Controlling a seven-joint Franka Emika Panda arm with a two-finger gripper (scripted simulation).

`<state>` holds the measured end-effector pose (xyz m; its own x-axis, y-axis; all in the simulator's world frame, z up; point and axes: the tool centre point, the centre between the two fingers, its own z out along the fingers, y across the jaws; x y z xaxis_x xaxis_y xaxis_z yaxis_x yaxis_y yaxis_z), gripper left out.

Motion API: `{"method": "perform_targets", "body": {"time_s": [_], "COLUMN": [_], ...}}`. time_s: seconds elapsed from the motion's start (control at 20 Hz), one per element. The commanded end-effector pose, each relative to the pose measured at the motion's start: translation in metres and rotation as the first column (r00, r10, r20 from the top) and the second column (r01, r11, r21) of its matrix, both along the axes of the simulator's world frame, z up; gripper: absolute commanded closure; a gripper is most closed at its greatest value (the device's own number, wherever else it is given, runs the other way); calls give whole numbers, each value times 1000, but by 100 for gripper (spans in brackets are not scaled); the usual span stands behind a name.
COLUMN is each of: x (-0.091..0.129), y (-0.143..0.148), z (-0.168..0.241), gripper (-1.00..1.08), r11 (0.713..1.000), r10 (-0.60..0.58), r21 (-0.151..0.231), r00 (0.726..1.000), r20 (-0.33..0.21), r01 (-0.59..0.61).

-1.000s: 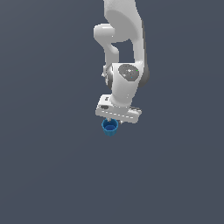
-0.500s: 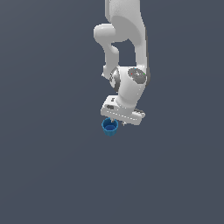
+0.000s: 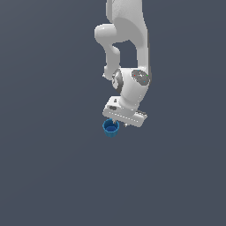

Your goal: Pick up the object and move it to a goal position.

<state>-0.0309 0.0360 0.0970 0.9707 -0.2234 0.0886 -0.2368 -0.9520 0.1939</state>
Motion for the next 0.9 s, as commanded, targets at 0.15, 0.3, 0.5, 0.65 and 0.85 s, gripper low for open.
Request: {"method": "perform_targets", "body": {"time_s": [0.15, 0.3, 0.5, 0.65, 0.85], "x": [0, 0, 0, 0, 0], "y": [-3, -5, -6, -6, -6], "z": [-12, -24, -29, -29, -29], "gripper": [-20, -20, -20, 108, 108], "r11": [1000, 1000, 1000, 1000, 1000], "r10": [-1, -1, -2, -2, -2], "r21": [0, -1, -1, -1, -1], "r00": [1000, 1000, 1000, 1000, 1000], "r20": [0, 1, 1, 1, 1], "r01": [1, 1, 2, 2, 2]}}
